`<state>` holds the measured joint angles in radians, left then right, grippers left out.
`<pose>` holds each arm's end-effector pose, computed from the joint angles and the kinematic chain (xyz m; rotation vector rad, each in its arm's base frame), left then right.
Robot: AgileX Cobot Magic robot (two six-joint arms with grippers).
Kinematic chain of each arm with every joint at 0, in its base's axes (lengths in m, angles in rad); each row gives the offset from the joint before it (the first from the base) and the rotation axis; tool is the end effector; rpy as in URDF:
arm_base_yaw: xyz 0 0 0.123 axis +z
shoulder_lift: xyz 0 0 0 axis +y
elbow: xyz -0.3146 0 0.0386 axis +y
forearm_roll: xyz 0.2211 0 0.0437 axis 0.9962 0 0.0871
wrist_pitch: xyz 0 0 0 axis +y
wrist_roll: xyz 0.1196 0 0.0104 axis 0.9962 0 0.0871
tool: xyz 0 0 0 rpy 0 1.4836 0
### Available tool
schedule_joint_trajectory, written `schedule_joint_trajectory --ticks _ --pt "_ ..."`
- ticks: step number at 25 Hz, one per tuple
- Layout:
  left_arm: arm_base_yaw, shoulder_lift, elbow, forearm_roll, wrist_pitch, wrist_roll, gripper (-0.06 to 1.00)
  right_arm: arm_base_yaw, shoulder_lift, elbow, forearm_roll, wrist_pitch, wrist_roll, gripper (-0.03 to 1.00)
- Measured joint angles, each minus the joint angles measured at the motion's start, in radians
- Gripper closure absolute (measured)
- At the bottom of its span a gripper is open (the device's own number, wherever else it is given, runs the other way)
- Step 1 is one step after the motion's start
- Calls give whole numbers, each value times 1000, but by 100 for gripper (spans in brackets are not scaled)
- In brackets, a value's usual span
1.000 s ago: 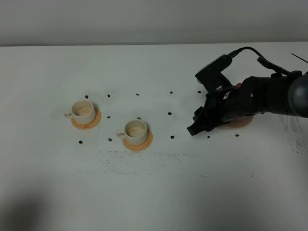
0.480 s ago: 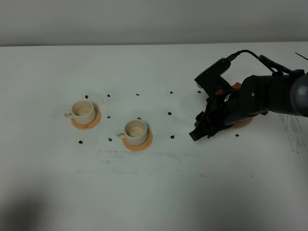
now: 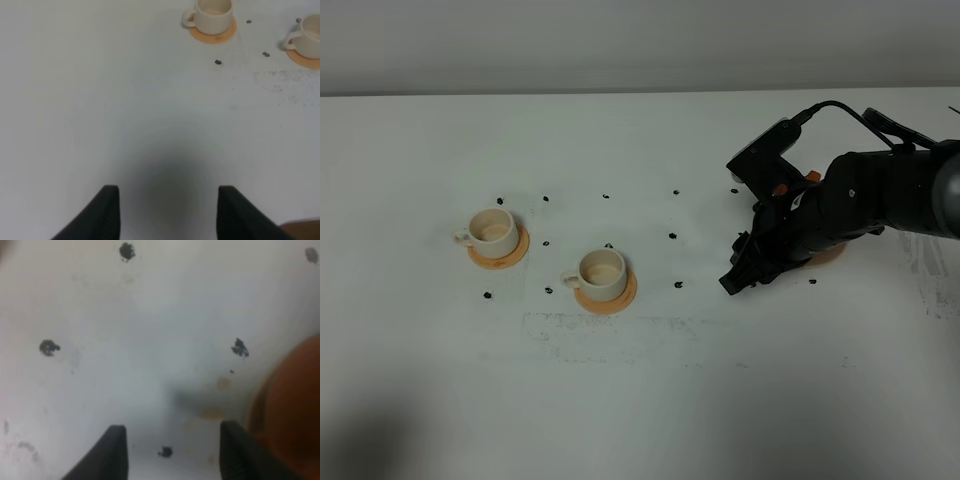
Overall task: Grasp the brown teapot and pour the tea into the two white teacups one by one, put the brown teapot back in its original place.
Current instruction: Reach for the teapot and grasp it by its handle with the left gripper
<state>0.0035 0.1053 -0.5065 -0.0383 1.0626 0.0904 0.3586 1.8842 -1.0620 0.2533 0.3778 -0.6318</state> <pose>-0.0216 -0.0041 0.2558 0.0927 2.1423 0.0081 0.3427 0.1403 0.1715 -1.0103 2.4705 0.1118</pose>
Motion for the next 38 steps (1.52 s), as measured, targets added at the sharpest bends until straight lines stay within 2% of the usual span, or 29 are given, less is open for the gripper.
schedule_joint_trajectory --ticks 12,23,38 --pt "0 0 0 0 0 0 48 0 -1 0 -109 66 101 53" --pt "0 0 0 0 0 1 48 -2 -1 0 -126 69 195 53" --pt "0 0 0 0 0 1 48 -18 -1 0 -266 94 420 53"
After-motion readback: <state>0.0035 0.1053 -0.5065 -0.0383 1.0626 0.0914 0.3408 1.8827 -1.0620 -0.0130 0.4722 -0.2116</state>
